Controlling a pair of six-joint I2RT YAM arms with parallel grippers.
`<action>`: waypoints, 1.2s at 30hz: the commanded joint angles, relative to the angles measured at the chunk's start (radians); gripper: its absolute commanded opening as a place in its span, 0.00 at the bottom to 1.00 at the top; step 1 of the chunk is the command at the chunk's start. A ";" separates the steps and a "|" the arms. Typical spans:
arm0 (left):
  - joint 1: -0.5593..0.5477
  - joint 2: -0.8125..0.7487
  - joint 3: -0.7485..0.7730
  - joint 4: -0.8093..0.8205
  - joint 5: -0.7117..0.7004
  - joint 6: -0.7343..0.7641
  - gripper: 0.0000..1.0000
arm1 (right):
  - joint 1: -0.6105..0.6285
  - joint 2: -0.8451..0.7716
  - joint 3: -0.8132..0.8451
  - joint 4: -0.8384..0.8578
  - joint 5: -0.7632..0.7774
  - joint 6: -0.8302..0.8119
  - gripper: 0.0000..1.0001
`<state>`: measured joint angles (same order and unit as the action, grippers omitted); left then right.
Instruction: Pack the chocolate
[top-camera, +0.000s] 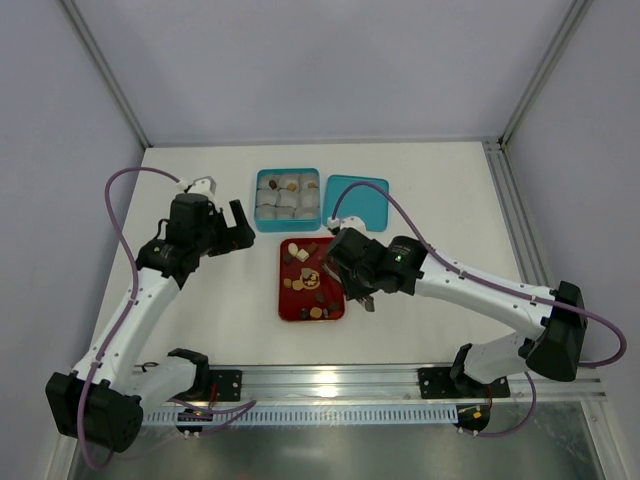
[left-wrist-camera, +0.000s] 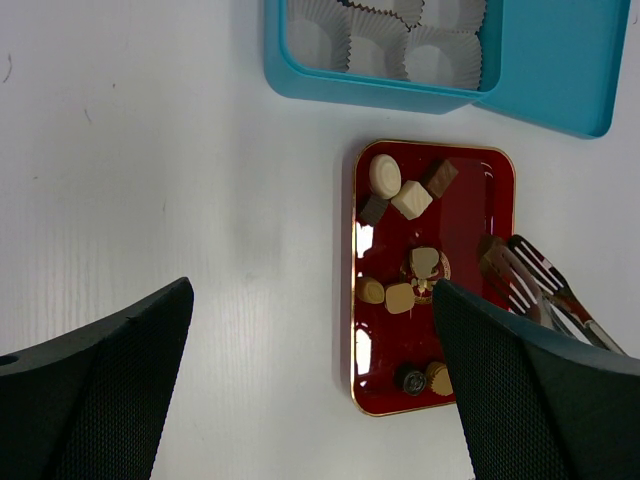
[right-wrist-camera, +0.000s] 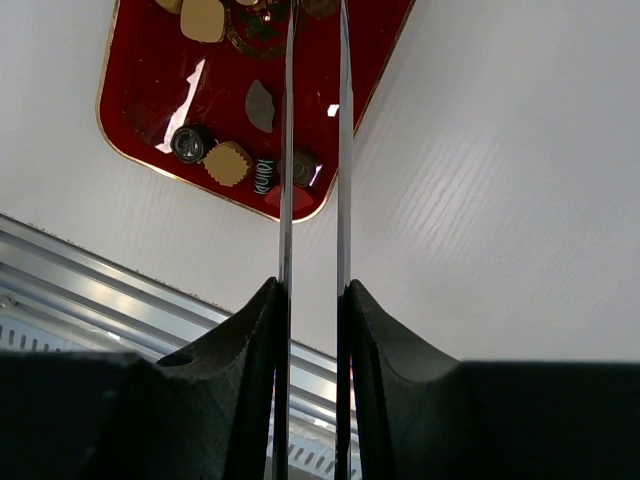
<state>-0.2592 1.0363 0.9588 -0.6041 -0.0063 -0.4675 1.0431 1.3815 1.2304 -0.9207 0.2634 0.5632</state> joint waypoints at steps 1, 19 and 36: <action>0.008 -0.016 -0.006 0.007 0.003 0.001 1.00 | -0.023 -0.013 0.066 0.061 0.020 -0.037 0.31; 0.008 -0.005 -0.006 0.007 0.003 0.003 1.00 | -0.239 0.327 0.403 0.351 -0.065 -0.197 0.31; 0.006 0.001 -0.008 0.007 0.002 0.003 1.00 | -0.259 0.671 0.699 0.428 -0.197 -0.166 0.31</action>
<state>-0.2592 1.0367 0.9588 -0.6044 -0.0063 -0.4675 0.7795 2.0609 1.8778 -0.5308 0.0887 0.3866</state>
